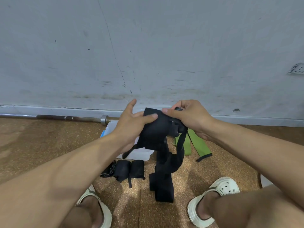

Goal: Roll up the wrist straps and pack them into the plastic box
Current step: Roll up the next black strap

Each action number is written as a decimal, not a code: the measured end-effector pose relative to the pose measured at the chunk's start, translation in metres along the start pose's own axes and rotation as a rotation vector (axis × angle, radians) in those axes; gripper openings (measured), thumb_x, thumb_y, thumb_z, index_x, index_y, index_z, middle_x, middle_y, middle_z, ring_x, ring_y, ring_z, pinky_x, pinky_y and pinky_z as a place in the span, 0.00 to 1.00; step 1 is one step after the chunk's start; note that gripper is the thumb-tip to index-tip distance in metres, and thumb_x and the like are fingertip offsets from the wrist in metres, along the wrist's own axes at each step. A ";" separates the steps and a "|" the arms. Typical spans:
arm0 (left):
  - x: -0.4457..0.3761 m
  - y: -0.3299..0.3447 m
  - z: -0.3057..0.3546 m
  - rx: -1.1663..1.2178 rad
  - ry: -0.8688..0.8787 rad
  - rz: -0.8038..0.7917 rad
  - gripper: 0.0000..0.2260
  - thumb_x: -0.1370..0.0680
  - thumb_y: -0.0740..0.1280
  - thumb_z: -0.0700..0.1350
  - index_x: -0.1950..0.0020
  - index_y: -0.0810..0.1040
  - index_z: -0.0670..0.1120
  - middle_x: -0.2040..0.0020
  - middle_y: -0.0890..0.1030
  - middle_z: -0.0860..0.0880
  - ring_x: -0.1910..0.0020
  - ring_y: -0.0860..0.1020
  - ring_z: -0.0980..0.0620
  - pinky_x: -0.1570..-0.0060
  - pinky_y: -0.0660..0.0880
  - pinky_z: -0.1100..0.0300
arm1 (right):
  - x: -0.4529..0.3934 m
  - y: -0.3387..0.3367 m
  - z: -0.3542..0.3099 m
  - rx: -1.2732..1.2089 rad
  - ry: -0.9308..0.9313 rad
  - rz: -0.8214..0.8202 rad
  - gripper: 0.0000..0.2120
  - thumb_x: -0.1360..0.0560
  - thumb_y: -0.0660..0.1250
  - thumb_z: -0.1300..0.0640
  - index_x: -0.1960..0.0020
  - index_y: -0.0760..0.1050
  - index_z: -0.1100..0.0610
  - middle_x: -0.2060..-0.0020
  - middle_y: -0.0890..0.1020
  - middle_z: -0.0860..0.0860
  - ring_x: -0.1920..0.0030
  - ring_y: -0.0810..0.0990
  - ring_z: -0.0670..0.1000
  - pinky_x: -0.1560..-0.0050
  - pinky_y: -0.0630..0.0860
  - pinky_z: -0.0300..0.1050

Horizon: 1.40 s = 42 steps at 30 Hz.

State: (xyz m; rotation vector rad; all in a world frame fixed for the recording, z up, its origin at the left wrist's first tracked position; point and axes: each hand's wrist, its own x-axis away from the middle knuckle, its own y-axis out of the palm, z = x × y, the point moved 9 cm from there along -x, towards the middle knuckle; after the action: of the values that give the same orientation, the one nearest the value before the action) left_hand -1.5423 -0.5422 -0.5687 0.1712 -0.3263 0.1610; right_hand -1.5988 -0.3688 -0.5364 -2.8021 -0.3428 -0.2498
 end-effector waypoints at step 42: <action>-0.006 -0.022 -0.002 -0.062 -0.086 0.097 0.22 0.17 0.64 0.33 0.28 0.73 0.54 0.42 0.82 0.39 0.50 0.85 0.44 0.47 0.83 0.48 | -0.002 0.011 0.015 -0.264 0.155 -0.216 0.06 0.23 0.72 0.63 0.48 0.83 0.63 0.55 0.86 0.57 0.57 0.85 0.51 0.51 0.85 0.44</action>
State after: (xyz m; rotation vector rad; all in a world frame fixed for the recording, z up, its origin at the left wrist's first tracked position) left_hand -1.5434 -0.5641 -0.5753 0.1012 -0.4249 0.2399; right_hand -1.5961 -0.3745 -0.5538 -2.9756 -0.6162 -0.5974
